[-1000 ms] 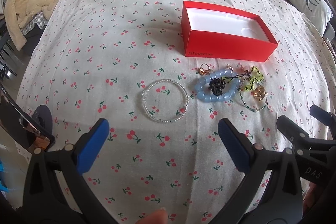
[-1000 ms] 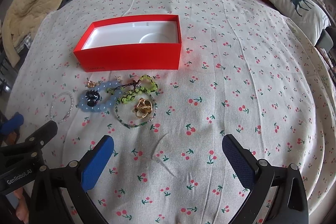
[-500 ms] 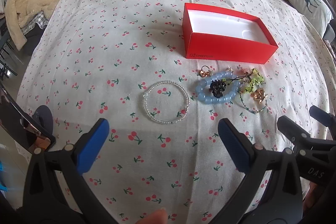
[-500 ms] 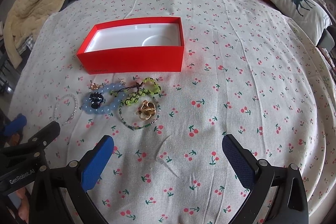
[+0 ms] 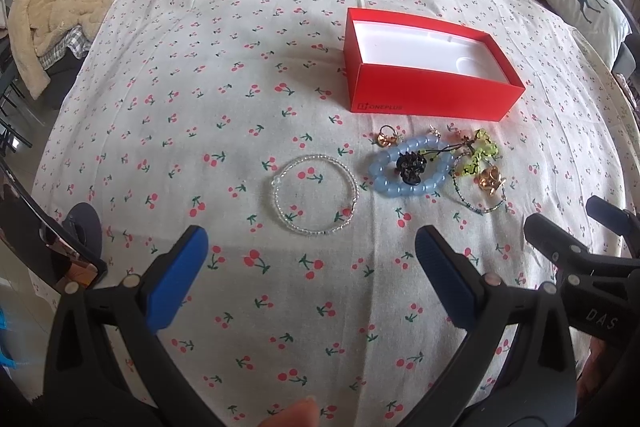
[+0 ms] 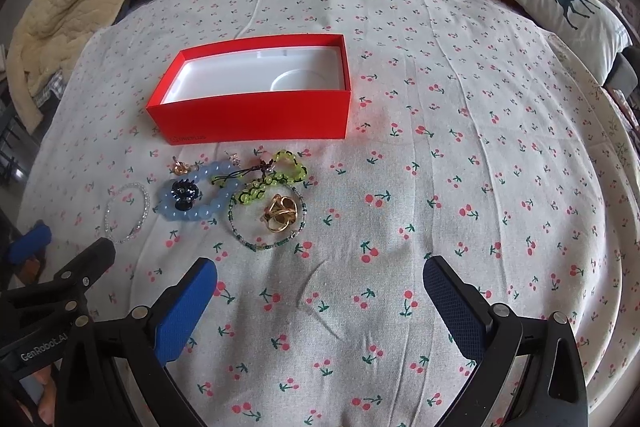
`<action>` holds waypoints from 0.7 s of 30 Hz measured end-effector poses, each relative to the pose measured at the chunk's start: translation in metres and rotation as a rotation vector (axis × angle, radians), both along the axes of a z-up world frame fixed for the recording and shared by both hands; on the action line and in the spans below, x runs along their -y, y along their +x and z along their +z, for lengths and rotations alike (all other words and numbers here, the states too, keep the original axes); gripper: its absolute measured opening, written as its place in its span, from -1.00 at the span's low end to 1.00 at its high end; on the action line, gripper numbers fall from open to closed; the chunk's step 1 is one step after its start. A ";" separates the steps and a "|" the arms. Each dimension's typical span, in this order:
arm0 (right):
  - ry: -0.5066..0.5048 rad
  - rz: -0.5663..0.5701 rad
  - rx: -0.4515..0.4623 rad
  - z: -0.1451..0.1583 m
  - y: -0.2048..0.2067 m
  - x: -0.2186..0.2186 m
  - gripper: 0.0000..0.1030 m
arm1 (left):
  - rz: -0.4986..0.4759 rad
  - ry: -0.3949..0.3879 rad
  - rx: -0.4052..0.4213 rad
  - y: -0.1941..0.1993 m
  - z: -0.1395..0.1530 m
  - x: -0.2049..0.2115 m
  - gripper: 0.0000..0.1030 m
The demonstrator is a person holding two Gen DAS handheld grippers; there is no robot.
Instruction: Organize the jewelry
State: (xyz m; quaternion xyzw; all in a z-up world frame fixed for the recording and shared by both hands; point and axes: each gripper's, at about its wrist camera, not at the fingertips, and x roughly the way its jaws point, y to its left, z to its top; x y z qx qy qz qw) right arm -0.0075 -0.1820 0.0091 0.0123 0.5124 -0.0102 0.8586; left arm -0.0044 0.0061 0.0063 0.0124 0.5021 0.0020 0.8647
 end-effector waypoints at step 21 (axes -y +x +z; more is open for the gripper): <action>0.002 -0.003 0.003 0.000 -0.001 0.001 1.00 | -0.009 0.010 0.003 -0.001 0.000 0.004 1.00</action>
